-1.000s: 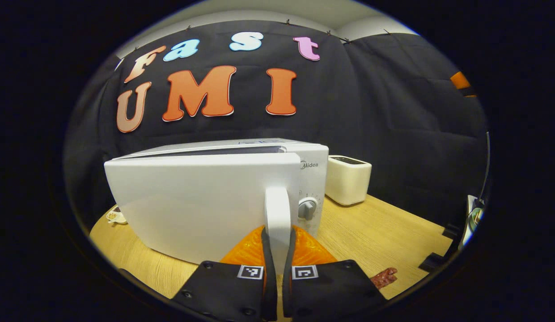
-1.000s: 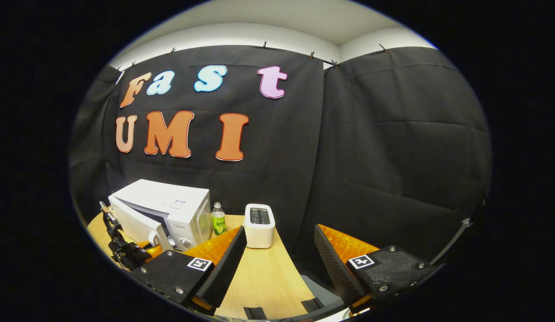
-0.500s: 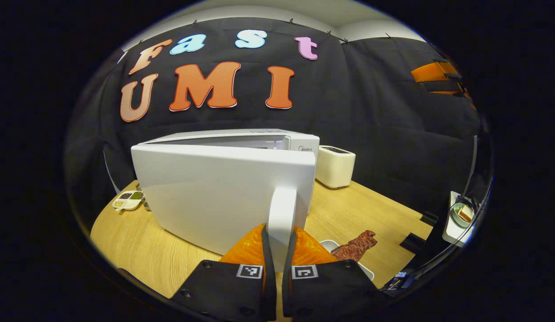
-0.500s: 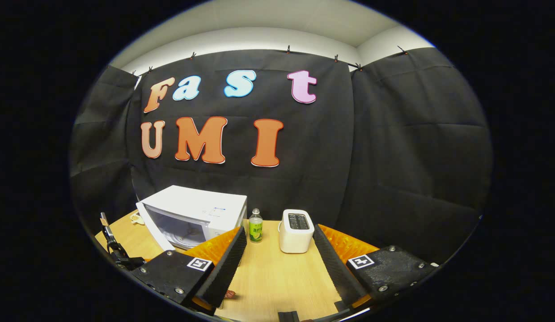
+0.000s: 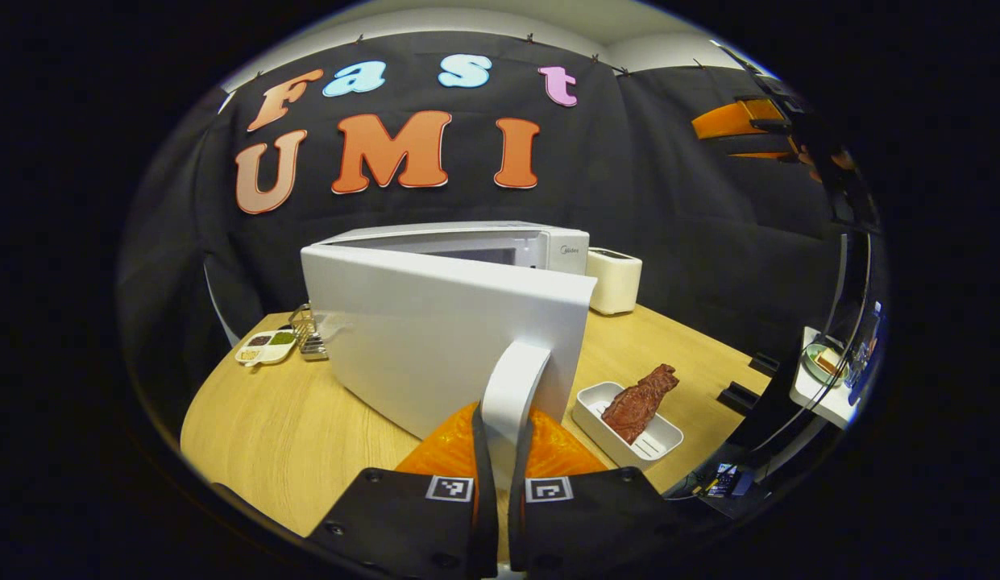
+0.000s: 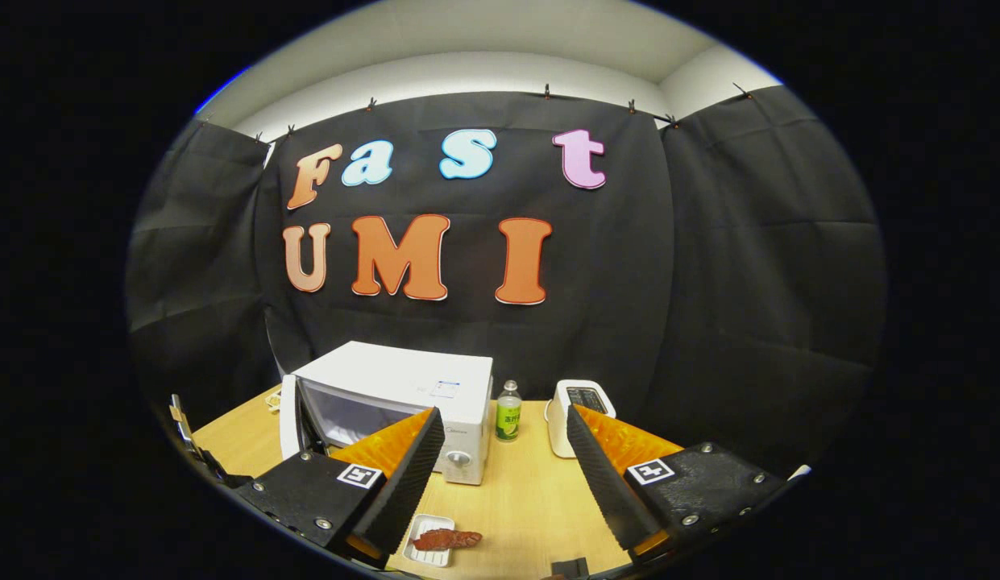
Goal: Open the microwave oven with the left hand, put the food in, and close the microwave oven.
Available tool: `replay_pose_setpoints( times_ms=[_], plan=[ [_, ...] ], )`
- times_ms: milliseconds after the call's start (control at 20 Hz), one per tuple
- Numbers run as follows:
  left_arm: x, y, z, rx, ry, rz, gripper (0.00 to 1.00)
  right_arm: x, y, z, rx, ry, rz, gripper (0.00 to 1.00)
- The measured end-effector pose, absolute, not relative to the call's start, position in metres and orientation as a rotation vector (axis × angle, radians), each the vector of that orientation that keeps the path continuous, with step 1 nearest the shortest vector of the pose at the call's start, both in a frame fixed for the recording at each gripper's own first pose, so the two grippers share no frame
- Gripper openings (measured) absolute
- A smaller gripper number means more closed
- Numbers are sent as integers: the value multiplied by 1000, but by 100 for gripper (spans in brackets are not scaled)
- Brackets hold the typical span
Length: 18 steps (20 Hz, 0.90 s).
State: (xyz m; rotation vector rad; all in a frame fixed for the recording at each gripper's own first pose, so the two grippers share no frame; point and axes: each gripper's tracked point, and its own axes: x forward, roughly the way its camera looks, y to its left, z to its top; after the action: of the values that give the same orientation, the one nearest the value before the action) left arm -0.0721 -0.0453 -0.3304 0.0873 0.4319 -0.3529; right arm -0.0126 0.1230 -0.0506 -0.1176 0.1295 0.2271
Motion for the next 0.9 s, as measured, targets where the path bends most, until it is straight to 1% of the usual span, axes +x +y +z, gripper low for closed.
replay_pose_setpoints(
  times_ms=[50, 100, 150, 200, 350, 500, 550, 600, 650, 700, 750, 800, 850, 900],
  plan=[
    [-79, -35, -329, 84, 431, -344, 10, -13, 131, -52, -112, 135, 236, 95],
    [-83, -25, -327, 85, 430, -334, 10, -13, 139, -53, -106, 139, 245, 91],
    [-89, -15, -325, 84, 427, -323, 10, -13, 147, -54, -101, 140, 254, 91],
    [-92, -4, -324, 83, 423, -312, 10, -12, 156, -53, -98, 139, 262, 95],
    [-100, 31, -319, 78, 407, -272, 10, -13, 185, -58, -84, 148, 285, 95],
    [-110, 79, -319, 77, 393, -201, 10, -16, 222, -66, -73, 177, 328, 95],
    [-113, 94, -315, 79, 399, -178, 12, -17, 231, -66, -75, 179, 335, 95],
    [-119, 108, -311, 59, 400, -162, 16, -18, 239, -66, -77, 178, 342, 95],
    [-124, 124, -304, 35, 388, -137, 22, -19, 248, -66, -75, 176, 352, 95],
    [-129, 137, -302, 11, 387, -120, 35, -19, 255, -66, -71, 174, 358, 95],
    [-136, 152, -303, 4, 396, -89, 41, -21, 259, -67, -66, 172, 362, 95],
    [-142, 163, -304, 5, 405, -72, 47, -21, 264, -68, -61, 172, 364, 95],
    [-150, 174, -303, 15, 409, -50, 47, -22, 268, -69, -55, 171, 366, 95],
    [-156, 180, -299, 18, 410, -42, 69, -24, 271, -70, -50, 171, 367, 95]
  ],
)
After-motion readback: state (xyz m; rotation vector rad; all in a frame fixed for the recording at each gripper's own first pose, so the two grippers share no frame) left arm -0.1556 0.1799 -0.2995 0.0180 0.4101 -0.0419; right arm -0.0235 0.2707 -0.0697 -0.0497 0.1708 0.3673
